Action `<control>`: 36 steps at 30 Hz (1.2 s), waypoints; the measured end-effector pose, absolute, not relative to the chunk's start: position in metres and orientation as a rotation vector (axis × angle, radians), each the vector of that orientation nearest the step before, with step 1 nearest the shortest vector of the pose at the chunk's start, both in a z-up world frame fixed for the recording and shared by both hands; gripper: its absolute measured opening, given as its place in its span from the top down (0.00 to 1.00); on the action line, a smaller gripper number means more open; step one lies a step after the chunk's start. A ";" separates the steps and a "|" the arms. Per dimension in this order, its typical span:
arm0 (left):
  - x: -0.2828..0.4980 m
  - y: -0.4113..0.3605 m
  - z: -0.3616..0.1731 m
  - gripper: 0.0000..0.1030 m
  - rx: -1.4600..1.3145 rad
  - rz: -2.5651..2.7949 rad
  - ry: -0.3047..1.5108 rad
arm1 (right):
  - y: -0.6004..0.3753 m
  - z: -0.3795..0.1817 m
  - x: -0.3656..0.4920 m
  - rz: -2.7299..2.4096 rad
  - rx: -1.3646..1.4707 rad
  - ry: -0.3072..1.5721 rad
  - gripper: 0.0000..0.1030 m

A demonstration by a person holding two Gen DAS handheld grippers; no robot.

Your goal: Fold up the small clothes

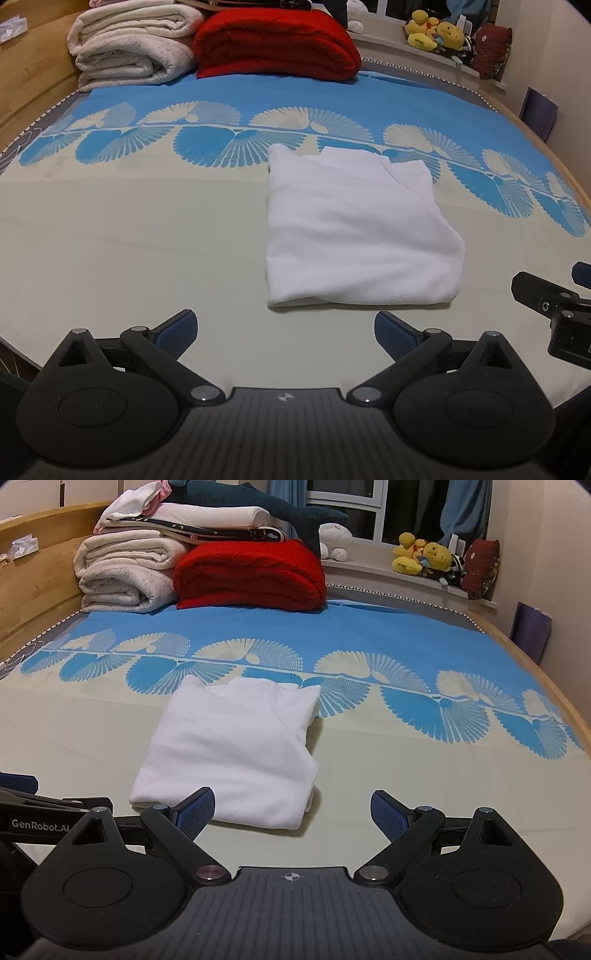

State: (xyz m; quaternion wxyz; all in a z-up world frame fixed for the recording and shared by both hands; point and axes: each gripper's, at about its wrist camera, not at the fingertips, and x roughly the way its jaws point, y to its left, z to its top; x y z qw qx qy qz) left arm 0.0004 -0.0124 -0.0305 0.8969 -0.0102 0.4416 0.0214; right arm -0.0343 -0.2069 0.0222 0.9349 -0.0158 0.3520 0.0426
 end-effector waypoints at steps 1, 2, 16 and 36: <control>0.001 -0.012 -0.031 0.01 -0.022 0.043 0.916 | -0.207 0.022 -0.034 0.087 -0.030 0.720 0.11; 0.001 -0.012 -0.031 0.01 -0.022 0.041 0.918 | -0.208 0.022 -0.034 0.087 -0.029 0.721 0.11; 0.002 -0.013 -0.034 0.01 -0.023 0.036 0.929 | -0.206 0.021 -0.035 0.097 -0.047 0.725 0.11; 0.003 -0.014 -0.034 0.01 -0.025 0.035 0.929 | -0.204 0.020 -0.035 0.106 -0.060 0.730 0.11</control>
